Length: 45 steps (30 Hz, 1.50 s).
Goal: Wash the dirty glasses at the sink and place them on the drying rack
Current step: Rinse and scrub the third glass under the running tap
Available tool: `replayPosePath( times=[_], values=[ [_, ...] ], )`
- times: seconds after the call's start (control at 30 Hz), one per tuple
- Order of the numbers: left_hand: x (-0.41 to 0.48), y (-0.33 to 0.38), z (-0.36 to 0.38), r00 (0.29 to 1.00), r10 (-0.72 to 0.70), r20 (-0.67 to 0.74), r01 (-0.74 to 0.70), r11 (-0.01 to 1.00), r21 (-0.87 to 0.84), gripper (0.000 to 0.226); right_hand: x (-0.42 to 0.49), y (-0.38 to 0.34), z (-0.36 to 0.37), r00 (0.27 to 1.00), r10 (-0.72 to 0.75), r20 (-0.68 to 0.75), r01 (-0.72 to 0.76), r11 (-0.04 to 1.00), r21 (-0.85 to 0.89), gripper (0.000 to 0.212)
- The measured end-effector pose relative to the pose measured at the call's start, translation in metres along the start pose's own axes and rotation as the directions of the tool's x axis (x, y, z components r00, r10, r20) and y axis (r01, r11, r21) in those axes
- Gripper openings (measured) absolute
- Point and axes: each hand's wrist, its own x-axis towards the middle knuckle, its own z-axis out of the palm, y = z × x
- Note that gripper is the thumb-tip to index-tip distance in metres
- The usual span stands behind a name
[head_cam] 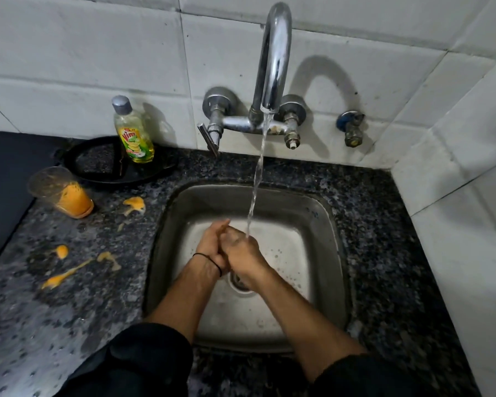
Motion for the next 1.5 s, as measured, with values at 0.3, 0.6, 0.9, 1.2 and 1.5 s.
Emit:
replayPosePath(
  times=[0.3, 0.6, 0.9, 1.2, 1.5],
  values=[
    [0.002, 0.008, -0.002, 0.985, -0.14, -0.106, 0.145, 0.989, 0.041, 0.043, -0.014, 0.013, -0.032, 0.897, -0.32, 0.306, 0.438, 0.546, -0.714, 0.029],
    [0.029, 0.002, -0.009, 0.971, 0.098, -0.218, -0.16, 0.945, -0.284, 0.087, -0.034, 0.023, -0.016, 0.932, 0.026, -0.361, 0.152, 0.877, 0.455, 0.008],
    [-0.001, -0.011, 0.008, 0.849, 0.527, -0.037, -0.513, 0.806, -0.295, 0.038, -0.031, 0.005, -0.011, 0.93, -0.298, -0.214, 0.337, 0.924, 0.181, 0.034],
    [-0.035, 0.001, 0.0, 0.63, 0.746, 0.217, -0.777, 0.609, 0.162, 0.049, -0.014, -0.022, -0.031, 0.961, 0.271, -0.063, -0.174, 0.761, 0.625, 0.038],
    [-0.021, -0.002, -0.016, 0.871, 0.447, -0.205, -0.486, 0.845, -0.221, 0.023, -0.03, -0.028, -0.028, 1.0, -0.005, -0.02, 0.004, 0.997, -0.075, 0.049]
  ],
)
